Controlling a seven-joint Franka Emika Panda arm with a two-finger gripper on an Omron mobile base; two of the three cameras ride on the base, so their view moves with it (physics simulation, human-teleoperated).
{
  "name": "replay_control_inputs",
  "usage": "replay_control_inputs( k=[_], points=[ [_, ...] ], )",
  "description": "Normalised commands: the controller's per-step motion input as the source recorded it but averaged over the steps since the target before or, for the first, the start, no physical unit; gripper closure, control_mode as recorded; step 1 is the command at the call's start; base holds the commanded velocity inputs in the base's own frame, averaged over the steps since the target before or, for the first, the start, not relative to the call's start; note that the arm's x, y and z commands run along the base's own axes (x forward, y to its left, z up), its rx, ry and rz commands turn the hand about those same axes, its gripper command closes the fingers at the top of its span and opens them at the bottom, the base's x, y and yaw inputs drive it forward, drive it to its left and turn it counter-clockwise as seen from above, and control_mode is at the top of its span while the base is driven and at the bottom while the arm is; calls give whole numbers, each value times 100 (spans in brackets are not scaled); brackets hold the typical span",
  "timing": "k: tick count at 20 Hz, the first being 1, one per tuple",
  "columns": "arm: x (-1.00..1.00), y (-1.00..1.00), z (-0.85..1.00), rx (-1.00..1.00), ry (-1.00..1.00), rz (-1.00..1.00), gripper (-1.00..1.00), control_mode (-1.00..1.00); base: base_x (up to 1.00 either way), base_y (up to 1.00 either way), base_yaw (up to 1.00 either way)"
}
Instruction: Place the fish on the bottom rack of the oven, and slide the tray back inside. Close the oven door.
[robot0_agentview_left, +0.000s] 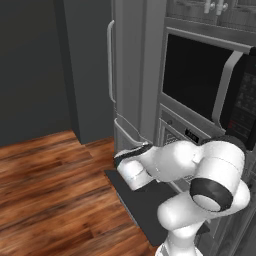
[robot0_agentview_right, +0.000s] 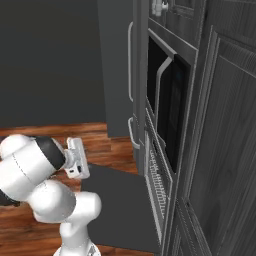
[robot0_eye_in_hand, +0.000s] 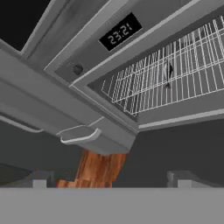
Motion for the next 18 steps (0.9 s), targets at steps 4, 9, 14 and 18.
replay_control_inputs(
  k=[4, 9, 14, 18],
  points=[
    [-86, 48, 98, 0, -20, 0, -100, -100, 0, 0, 0],
    [-58, 68, 96, -5, -11, 0, -100, -100, 0, 0, 0],
    [-52, 78, 85, -8, -11, 0, -100, -100, 0, 0, 0],
    [-57, 81, 64, -7, -13, -6, -100, -100, 0, 0, 0]
  ],
)
